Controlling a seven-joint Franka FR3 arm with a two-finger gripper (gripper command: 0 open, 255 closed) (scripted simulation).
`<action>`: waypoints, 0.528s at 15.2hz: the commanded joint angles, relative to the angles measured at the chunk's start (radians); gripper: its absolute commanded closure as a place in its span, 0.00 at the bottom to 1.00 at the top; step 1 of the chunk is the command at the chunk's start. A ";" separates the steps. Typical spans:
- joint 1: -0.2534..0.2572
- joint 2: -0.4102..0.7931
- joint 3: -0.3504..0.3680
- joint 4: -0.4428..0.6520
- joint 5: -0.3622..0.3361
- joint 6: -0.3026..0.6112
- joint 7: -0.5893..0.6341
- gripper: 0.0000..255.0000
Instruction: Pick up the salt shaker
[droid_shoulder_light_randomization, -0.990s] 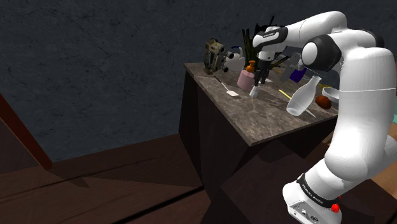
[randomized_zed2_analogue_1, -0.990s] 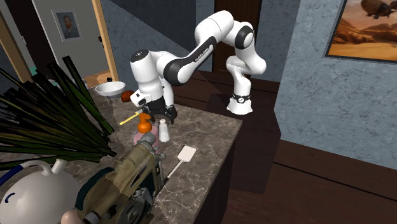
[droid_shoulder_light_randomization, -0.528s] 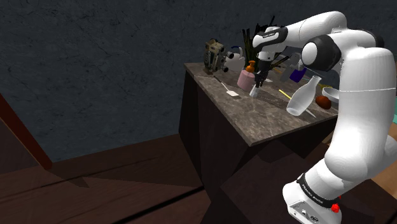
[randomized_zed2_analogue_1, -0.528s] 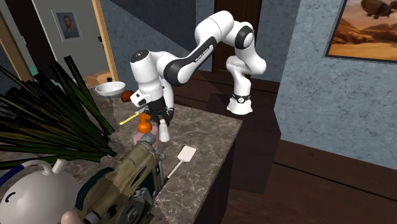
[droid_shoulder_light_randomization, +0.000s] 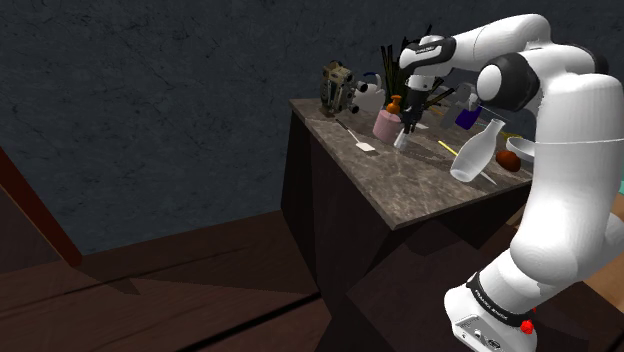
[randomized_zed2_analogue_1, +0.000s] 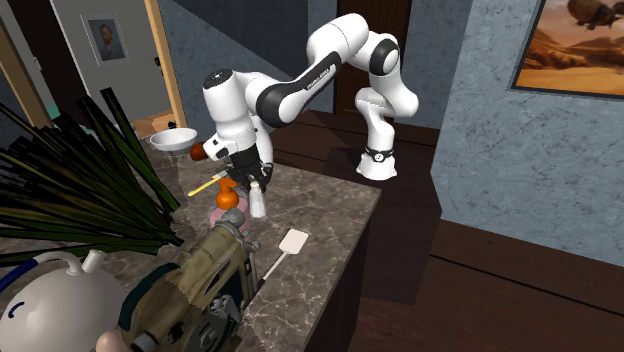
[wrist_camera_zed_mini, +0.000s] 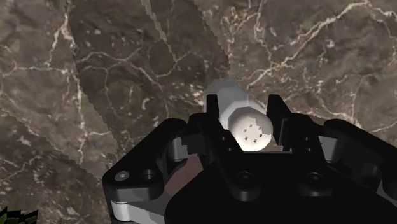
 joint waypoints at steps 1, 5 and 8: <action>-0.001 -0.007 -0.002 0.016 -0.003 -0.023 0.000 1.00; -0.003 -0.019 -0.005 0.051 -0.008 -0.070 0.001 1.00; -0.005 -0.026 -0.007 0.082 -0.011 -0.106 0.002 1.00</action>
